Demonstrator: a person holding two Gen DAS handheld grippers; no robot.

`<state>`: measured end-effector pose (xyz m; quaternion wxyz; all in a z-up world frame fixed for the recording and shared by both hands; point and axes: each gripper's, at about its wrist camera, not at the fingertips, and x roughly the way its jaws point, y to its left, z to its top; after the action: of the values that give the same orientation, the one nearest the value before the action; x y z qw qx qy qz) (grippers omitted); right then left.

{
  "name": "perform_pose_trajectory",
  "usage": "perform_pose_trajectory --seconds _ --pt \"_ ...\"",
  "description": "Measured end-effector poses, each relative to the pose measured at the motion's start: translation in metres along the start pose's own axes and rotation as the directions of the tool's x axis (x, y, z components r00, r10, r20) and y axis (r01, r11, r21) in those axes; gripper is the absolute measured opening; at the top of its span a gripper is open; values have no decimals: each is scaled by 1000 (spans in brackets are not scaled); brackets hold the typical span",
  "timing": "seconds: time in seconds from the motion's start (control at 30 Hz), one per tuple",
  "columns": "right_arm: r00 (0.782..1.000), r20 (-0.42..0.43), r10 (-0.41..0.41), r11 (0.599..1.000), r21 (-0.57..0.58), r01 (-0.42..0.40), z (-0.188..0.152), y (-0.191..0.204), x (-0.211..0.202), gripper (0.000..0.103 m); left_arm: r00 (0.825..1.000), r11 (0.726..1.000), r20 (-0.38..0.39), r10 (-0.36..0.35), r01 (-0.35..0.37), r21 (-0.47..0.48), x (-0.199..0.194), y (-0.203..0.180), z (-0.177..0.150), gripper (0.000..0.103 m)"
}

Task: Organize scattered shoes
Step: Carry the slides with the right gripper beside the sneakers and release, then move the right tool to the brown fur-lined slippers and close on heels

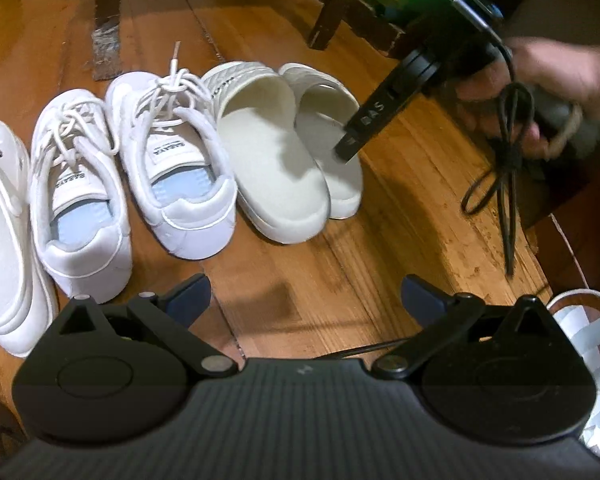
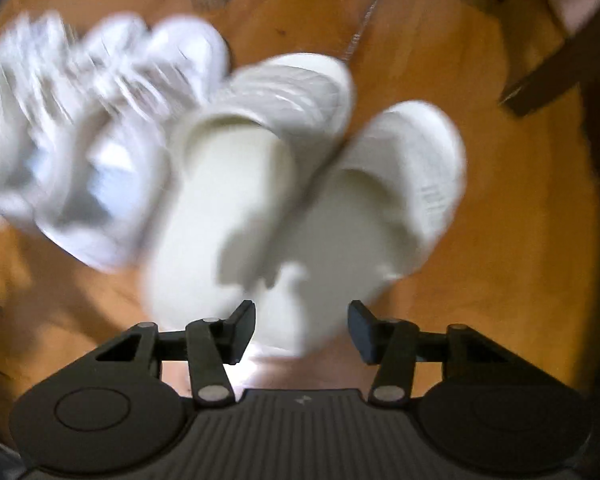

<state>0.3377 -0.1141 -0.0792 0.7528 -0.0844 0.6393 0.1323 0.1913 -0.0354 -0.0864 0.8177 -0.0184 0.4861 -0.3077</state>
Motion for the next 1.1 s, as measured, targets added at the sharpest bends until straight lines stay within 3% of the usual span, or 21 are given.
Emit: perform_pose_trajectory --seconds 0.13,0.2,0.3,0.37,0.4,0.5,0.57,0.6,0.67,0.73,0.77,0.8,0.83,0.9,0.93,1.03,1.1 --pt "995 69 -66 991 119 58 2 7 19 60 1000 1000 13 4 -3 -31 -5 8 -2 103" --pt "983 172 -60 976 215 22 -1 -2 20 61 1000 999 19 9 -8 -44 -8 12 -4 103" --pt "947 307 -96 974 226 26 -10 -11 6 71 999 997 35 30 -28 -68 -14 19 -6 103" --pt "918 357 -171 966 242 86 -9 -13 12 72 998 997 44 42 -39 -70 -16 19 -6 103" --pt "910 377 -172 964 256 76 -8 -15 16 71 997 997 50 50 -47 -68 -19 20 -6 103" --pt "895 407 -185 971 218 102 1 -13 25 61 997 996 58 55 -52 -66 -25 19 -9 103" --pt "884 426 -193 974 193 120 7 -12 31 41 997 997 61 56 -52 -65 -29 19 -11 103" --pt "878 435 -197 975 180 129 10 -11 34 21 996 997 59 60 -56 -61 -29 18 -12 103" --pt "883 404 -238 968 21 251 10 2 43 19 997 997 51 66 -63 -49 -29 17 -14 103" --pt "911 348 -221 958 -97 269 11 9 48 18 997 997 36 70 -69 -31 -27 14 -14 103" --pt "917 335 -218 969 -37 244 13 6 46 17 997 997 35 74 -73 -26 -27 13 -14 103" --pt "922 323 -214 976 24 219 14 3 44 23 996 996 32 80 -80 -27 -28 12 -15 103" --pt "927 315 -205 978 102 181 13 1 42 48 995 995 28 92 -91 -44 -36 16 -21 103" --pt "929 329 -169 980 156 123 8 4 33 75 993 991 18 115 -114 -77 -50 23 -33 103" --pt "928 344 -144 979 186 83 3 8 26 73 992 988 13 127 -125 -93 -57 27 -39 103" --pt "917 377 -131 981 183 65 -3 17 4 73 987 977 -3 161 -159 -142 -79 38 -57 103" --pt "921 389 -36 983 179 -38 -10 27 -11 73 983 968 -15 183 -182 -174 -94 45 -69 103"
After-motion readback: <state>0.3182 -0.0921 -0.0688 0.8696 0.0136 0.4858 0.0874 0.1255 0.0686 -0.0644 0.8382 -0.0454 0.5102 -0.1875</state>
